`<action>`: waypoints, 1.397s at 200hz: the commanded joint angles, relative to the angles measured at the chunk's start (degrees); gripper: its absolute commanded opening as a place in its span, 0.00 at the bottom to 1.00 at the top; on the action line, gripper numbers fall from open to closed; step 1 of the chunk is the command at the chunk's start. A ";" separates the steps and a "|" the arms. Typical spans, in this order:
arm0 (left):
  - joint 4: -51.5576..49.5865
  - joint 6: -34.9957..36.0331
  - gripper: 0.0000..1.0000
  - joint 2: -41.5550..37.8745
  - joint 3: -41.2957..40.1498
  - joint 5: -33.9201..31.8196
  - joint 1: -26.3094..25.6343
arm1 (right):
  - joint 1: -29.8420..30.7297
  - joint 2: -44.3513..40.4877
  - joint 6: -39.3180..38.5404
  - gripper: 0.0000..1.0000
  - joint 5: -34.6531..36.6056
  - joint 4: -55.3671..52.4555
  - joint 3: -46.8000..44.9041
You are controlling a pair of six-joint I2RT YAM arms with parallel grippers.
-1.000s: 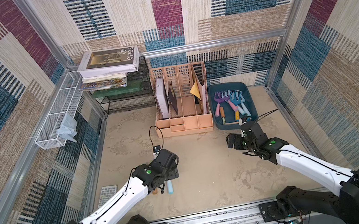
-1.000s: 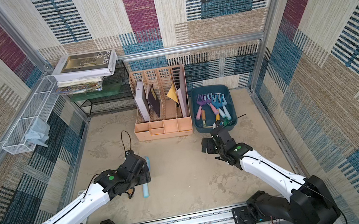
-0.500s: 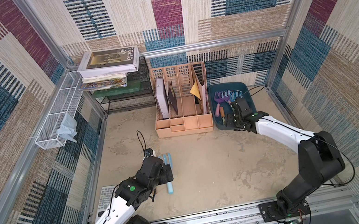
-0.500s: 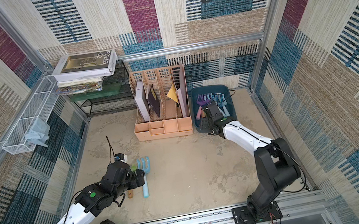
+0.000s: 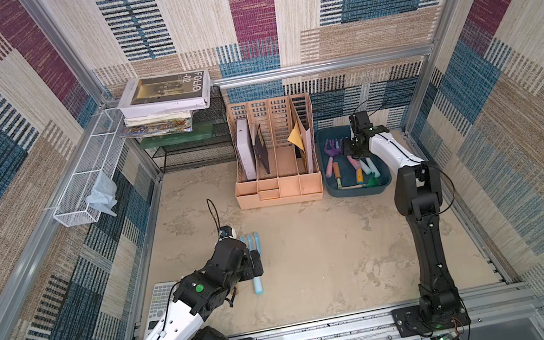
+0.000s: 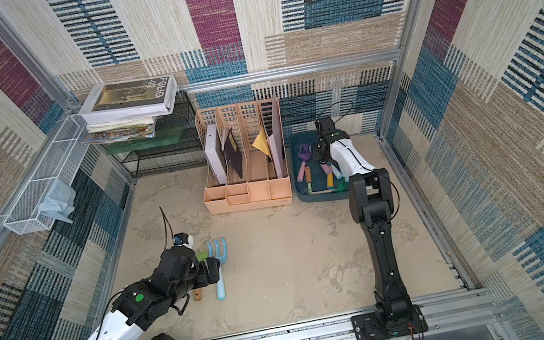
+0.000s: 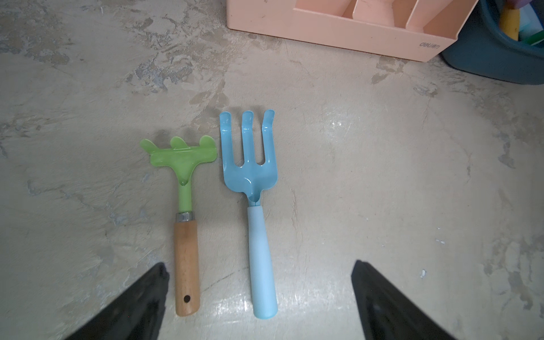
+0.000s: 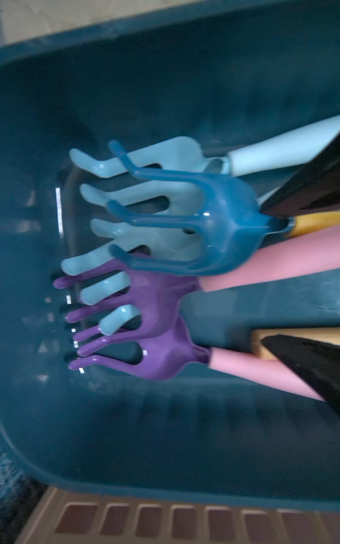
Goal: Take the hand rake out of the storage box
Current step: Pick up the rake from the storage box.
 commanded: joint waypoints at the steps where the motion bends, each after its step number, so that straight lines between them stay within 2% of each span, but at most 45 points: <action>1: 0.51 0.40 1.00 0.26 0.13 -0.85 0.13 | -0.17 3.76 -1.66 0.61 -3.74 -5.97 5.10; 44: 0.57 0.41 1.00 1.07 0.09 -1.20 0.27 | -0.19 4.65 -1.11 0.58 -4.63 -5.47 2.35; 58: 0.57 0.41 1.00 1.42 0.14 -1.28 0.23 | -0.21 4.20 -1.03 0.54 -4.57 -4.85 0.64; 82: 0.53 0.41 1.00 1.60 0.20 -1.15 0.33 | -0.22 3.58 -0.80 0.55 -4.69 -4.34 -1.16; 124: 0.56 0.31 1.00 1.51 0.09 -1.39 0.30 | 0.40 -0.28 0.42 0.31 -4.10 -3.39 -3.62; 148: 0.58 0.39 1.00 1.77 0.09 -1.38 0.42 | 1.31 -5.76 0.51 0.22 -3.42 -1.19 -7.85; 201: 0.69 0.31 1.00 1.78 0.04 -1.29 0.40 | 2.81 -17.61 1.24 0.17 -2.52 4.72 -19.51; 225: 0.57 0.29 1.00 1.77 0.04 -1.29 0.55 | 2.97 -22.55 2.37 0.10 -2.91 6.39 -24.14; 252: 0.57 0.26 1.00 1.55 -0.09 -1.38 0.49 | 5.92 -34.12 3.99 0.08 -2.29 12.70 -36.77; 279: 0.36 0.02 1.00 1.25 -0.07 -1.98 0.53 | 14.58 -50.27 10.91 0.04 7.85 17.16 -55.01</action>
